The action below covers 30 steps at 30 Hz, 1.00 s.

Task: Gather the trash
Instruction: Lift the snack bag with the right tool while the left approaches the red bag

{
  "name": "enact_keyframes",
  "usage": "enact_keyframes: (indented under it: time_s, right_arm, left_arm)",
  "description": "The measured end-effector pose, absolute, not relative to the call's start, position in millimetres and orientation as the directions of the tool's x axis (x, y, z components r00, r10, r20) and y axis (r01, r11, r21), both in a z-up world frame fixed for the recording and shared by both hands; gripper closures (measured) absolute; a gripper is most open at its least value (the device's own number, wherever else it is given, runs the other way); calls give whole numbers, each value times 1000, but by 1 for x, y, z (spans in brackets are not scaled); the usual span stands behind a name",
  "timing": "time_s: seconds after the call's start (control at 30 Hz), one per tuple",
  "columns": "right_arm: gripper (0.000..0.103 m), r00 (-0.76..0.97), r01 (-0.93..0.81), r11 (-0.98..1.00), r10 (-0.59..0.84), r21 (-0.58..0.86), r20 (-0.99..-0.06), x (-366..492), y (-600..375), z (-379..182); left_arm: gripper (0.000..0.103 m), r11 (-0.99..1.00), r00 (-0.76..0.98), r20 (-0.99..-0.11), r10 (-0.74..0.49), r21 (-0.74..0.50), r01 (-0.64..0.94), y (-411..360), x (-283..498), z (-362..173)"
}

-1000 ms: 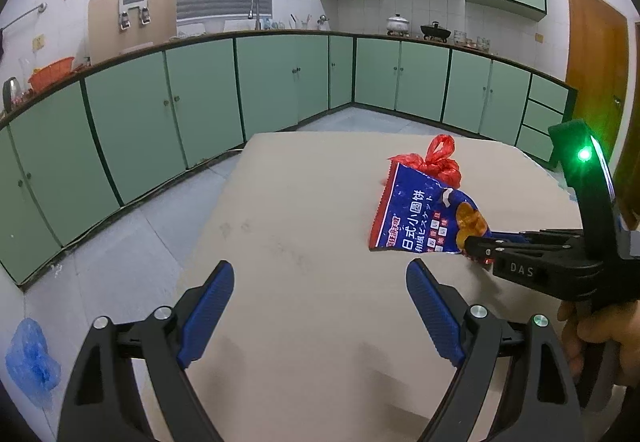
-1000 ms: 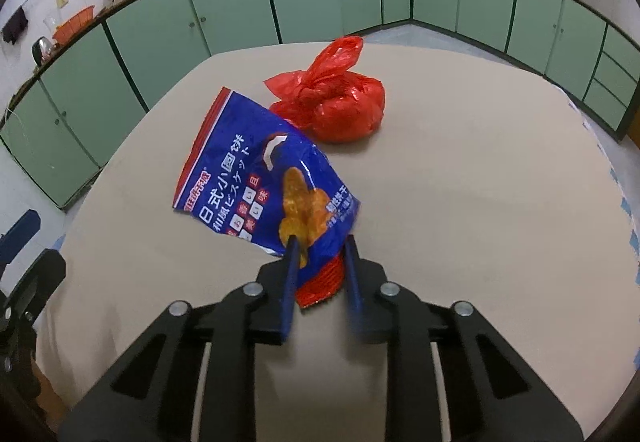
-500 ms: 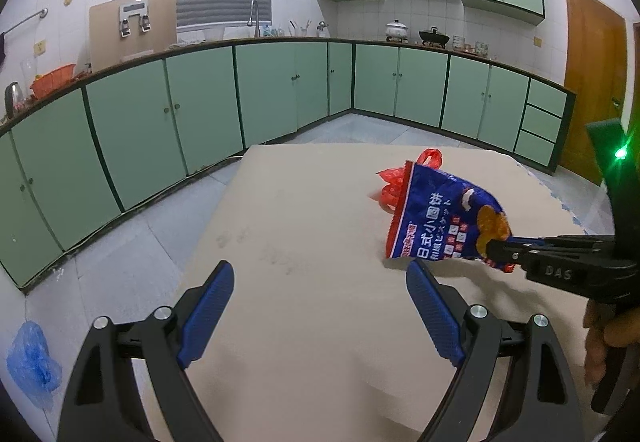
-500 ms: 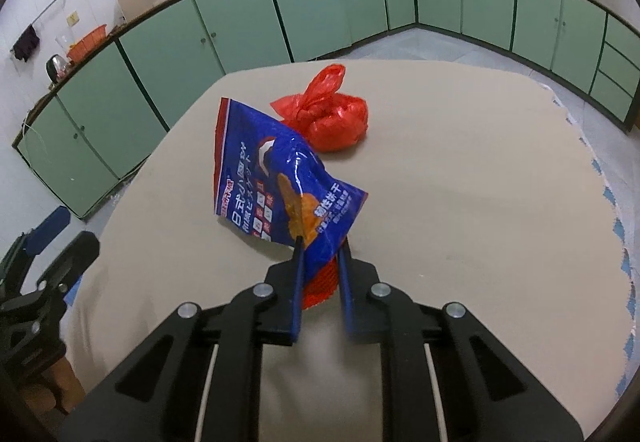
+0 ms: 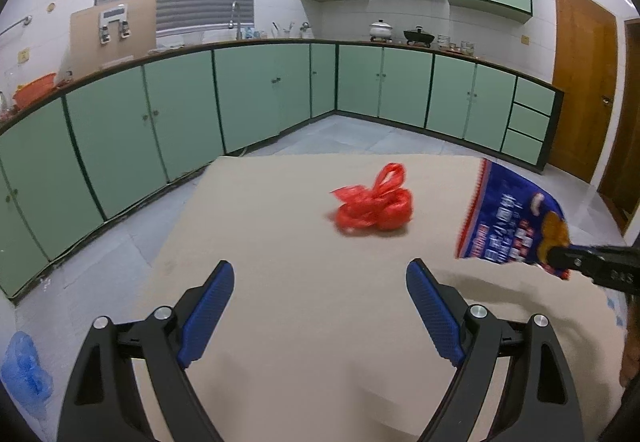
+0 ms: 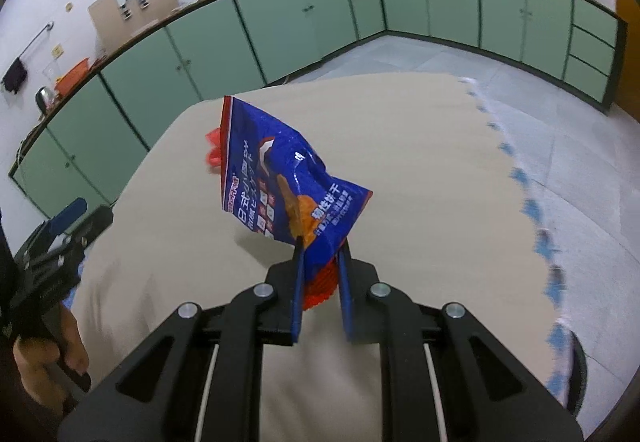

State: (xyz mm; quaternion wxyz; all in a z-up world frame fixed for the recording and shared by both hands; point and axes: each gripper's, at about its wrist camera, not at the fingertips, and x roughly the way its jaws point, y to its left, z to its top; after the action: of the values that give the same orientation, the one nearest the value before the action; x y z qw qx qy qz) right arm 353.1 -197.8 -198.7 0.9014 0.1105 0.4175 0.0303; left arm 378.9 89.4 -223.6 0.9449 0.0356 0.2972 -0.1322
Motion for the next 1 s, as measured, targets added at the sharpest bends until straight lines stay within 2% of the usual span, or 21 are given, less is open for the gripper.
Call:
enact_keyframes:
  time_s: [0.33,0.5,1.0]
  right_arm:
    - [89,674,113,961,112,251,-731,342,-272,-205]
    - [89,674,111,961,116,255,-730,352,-293,-211]
    - [89,673,49,944,210,327,-709,465,-324,-223]
  left_arm:
    - [17,946,758,-597,-261,-3,323,7,436,-235]
    - [17,950,752,-611,-246,4,314,-9,452,-243]
    - [17,957,725,-665,-178,55,285,-31,482,-263]
